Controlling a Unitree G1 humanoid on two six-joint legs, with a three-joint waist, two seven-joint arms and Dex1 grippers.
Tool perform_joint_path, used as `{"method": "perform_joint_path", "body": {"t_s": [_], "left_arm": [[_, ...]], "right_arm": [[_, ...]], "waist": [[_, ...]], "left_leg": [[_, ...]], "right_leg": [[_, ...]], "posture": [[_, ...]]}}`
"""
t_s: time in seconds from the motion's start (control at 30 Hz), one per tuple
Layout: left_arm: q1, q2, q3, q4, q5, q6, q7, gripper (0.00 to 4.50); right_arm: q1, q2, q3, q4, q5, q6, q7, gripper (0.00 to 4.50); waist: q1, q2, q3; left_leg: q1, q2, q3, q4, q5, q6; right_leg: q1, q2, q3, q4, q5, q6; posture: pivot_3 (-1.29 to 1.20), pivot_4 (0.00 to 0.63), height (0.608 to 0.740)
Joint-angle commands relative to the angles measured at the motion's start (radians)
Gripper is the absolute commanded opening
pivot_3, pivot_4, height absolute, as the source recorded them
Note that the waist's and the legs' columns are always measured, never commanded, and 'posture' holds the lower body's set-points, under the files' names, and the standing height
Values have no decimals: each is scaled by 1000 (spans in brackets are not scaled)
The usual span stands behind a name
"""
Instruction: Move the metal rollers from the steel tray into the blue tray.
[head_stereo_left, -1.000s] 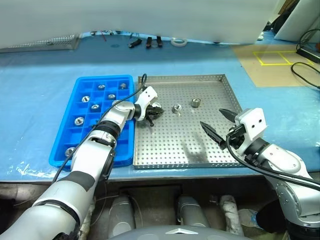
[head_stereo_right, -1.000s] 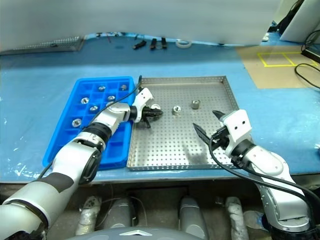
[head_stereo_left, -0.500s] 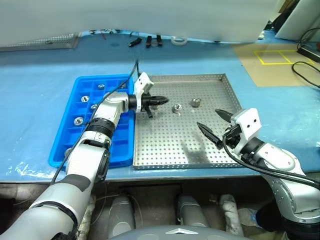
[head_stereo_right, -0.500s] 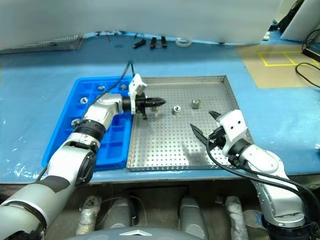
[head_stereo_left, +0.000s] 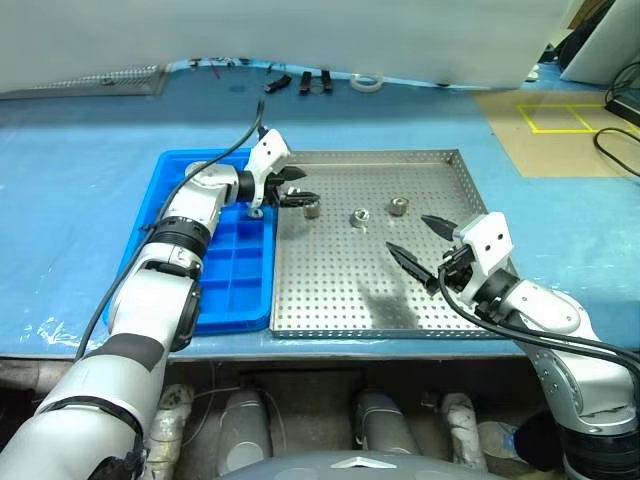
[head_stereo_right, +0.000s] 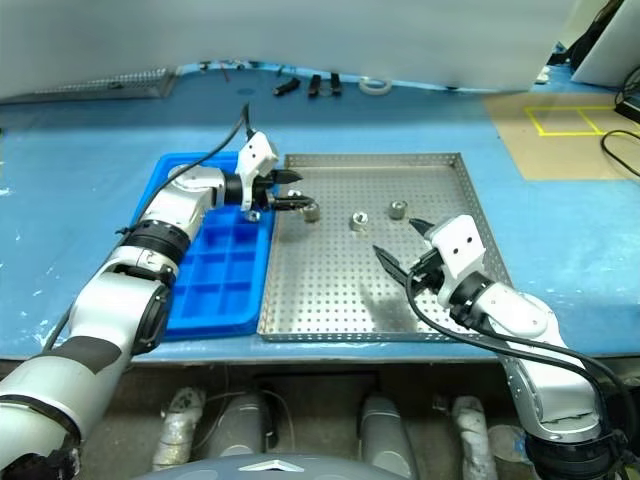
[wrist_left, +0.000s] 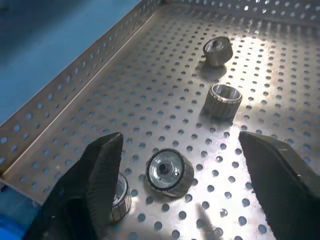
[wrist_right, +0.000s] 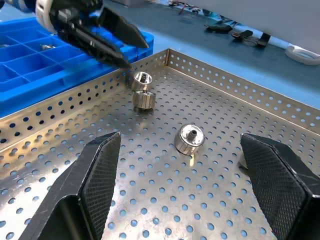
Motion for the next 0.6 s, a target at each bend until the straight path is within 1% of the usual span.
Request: {"method": "perform_joint_path", "body": {"t_s": [0.03,0.17,0.27,0.43,0.6], "left_arm": [[-46,-41,-10,37,19,-52,9,3882],[-49,-89,-17,84,43,-63,34,3882],[-54,-106,-29,134,81,-52,99,3882],[-65,-101,-34,196,132,-36,237,3882],[-77,-96,-10,209,129,-43,278,3882]], "right_arm": [[-5,5,-5,-26,-2,-16,-8,4036],[14,10,-5,-46,-3,-11,-20,4036],[28,13,-7,-57,-7,-7,-32,4036],[56,11,-19,-73,-3,-7,-42,4036],[77,11,-27,-80,-4,-13,-49,4036]], "waist": [[8,0,0],[8,0,0],[6,0,0],[-3,0,0],[-13,0,0]], "left_leg": [[0,0,0,0,0,-1],[0,0,0,0,1,-1],[1,1,0,0,1,-1],[1,1,0,1,1,-1],[2,0,0,1,0,-1]], "right_leg": [[0,0,0,0,0,0],[0,0,0,1,0,0],[0,0,0,1,0,0],[0,0,0,2,0,0],[1,0,0,2,0,0]], "posture": [[-325,150,740],[-345,150,740],[-356,150,740],[-374,150,740],[-379,150,740]]}}
